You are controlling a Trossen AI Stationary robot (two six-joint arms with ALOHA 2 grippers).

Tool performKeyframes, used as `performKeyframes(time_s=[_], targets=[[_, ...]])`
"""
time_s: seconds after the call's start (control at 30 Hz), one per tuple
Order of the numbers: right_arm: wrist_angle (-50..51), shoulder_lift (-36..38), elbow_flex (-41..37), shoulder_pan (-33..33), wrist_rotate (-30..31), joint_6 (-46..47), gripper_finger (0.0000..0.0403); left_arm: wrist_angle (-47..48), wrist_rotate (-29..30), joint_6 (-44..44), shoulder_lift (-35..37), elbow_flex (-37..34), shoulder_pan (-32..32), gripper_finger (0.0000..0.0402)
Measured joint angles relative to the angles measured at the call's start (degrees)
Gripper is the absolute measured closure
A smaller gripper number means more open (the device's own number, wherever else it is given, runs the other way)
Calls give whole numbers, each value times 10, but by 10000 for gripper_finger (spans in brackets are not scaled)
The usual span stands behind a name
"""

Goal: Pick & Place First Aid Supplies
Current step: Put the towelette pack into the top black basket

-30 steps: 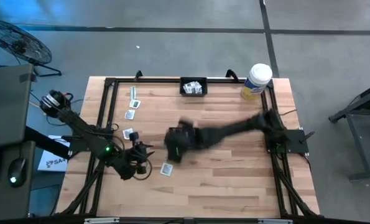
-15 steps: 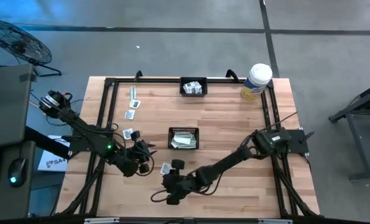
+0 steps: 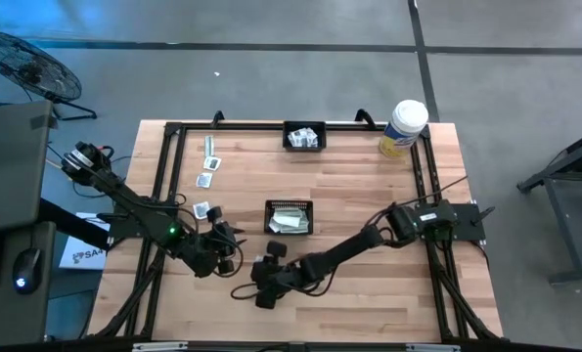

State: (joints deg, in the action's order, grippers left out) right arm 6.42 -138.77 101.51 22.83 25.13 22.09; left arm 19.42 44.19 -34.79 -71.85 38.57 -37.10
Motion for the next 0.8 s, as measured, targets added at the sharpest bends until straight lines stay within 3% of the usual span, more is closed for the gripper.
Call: performKeyframes(time_s=[0.3,0.43,0.7,0.8], targets=[[10,-19,2,1,3,38,277,-2,-1,0,0,0,0,289],[17,-20,3,4,7,52,309,-32,1,2,0,0,0,289],[38,-20,2,24,24,122,391,-160,-4,87,5,0,0,289],[27,-21,1,38,27,139,396,-192,-30,87,9,0,0,289]])
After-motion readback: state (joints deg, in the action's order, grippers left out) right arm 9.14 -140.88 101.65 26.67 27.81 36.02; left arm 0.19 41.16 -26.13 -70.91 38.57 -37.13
